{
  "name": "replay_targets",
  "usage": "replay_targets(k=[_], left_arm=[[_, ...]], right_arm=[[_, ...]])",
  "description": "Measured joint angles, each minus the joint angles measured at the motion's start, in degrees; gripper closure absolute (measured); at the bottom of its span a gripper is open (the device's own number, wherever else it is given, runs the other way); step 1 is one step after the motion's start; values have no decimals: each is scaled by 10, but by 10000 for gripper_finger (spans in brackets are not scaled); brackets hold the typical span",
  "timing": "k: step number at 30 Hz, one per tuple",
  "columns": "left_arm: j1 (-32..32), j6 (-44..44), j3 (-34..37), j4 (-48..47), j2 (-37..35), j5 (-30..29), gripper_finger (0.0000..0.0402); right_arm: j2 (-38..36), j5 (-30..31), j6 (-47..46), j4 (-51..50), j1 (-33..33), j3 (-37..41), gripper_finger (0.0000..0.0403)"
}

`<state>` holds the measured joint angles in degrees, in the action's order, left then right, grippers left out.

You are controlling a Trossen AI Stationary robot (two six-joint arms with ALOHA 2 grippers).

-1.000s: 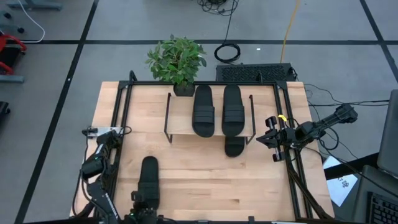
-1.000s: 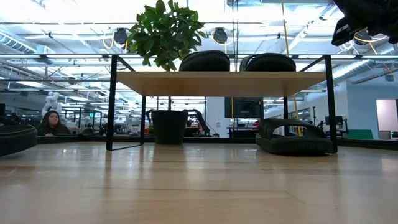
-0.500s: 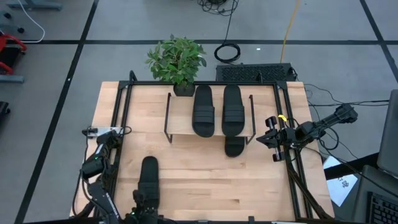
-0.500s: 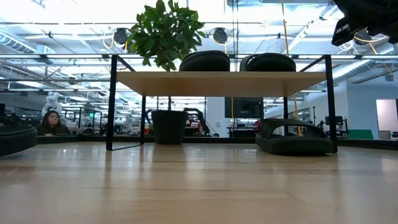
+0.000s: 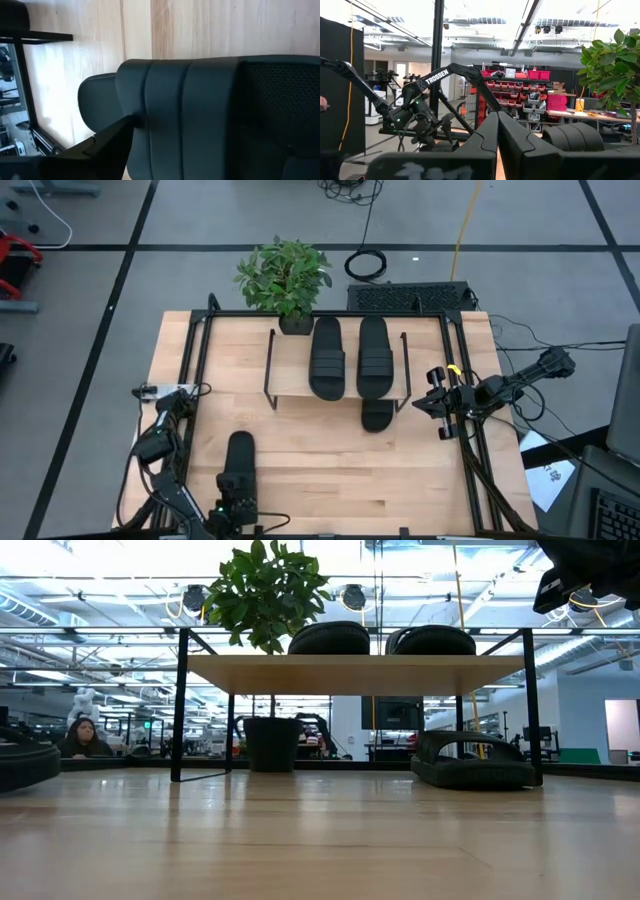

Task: Pick and place slides into the shelf
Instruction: Put the black slide under the shelf

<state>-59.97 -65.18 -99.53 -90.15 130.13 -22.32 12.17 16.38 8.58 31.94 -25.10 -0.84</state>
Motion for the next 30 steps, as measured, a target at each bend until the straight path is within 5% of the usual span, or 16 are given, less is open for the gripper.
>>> replay_targets(k=[13,30], left_arm=[[9,22,-2,1,0,18,93],[39,61,-2,1,0,34,177]], right_arm=[[0,0,-4,0,0,0,403],[0,0,-4,0,0,0,403]])
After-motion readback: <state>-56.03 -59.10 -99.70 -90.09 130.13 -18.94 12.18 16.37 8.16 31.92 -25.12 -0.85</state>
